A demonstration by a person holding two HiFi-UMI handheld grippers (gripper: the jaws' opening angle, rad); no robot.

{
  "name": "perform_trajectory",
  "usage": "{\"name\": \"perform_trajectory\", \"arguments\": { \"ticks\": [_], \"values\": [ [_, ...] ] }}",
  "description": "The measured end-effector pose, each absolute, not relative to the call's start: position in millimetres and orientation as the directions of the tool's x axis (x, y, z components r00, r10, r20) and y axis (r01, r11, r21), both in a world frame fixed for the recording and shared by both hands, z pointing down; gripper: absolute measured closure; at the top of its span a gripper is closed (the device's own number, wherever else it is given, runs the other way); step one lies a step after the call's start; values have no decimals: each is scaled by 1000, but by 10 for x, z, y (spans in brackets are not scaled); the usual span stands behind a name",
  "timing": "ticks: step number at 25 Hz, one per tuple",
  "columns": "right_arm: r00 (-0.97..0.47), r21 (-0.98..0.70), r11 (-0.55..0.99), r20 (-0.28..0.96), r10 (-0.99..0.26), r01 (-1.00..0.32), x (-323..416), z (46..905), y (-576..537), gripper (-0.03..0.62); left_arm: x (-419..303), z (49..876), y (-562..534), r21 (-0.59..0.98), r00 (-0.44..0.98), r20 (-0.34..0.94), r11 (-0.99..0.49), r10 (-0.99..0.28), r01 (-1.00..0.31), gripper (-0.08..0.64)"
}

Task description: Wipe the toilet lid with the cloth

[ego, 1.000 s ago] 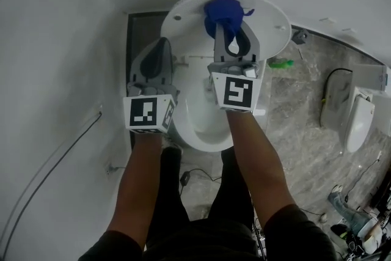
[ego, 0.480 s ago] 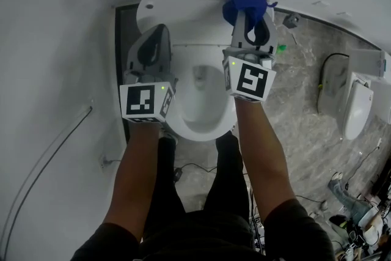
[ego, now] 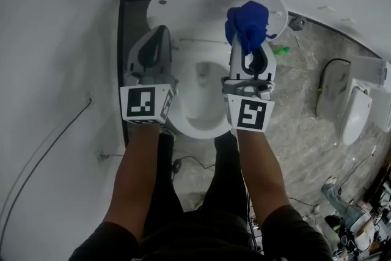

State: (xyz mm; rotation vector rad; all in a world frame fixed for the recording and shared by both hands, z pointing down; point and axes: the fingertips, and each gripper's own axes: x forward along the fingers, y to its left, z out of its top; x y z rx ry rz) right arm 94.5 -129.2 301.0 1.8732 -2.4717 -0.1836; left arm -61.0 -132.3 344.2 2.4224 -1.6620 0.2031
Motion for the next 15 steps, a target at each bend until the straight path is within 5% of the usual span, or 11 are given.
{"name": "perform_trajectory", "arguments": {
  "ticks": [15],
  "values": [
    [-471, 63, 476, 82, -879, -877, -692, 3737, -1409, 525, -1846, 3646, -1291, 50, 248, 251, -243, -936, -969, 551]
  ]
}}
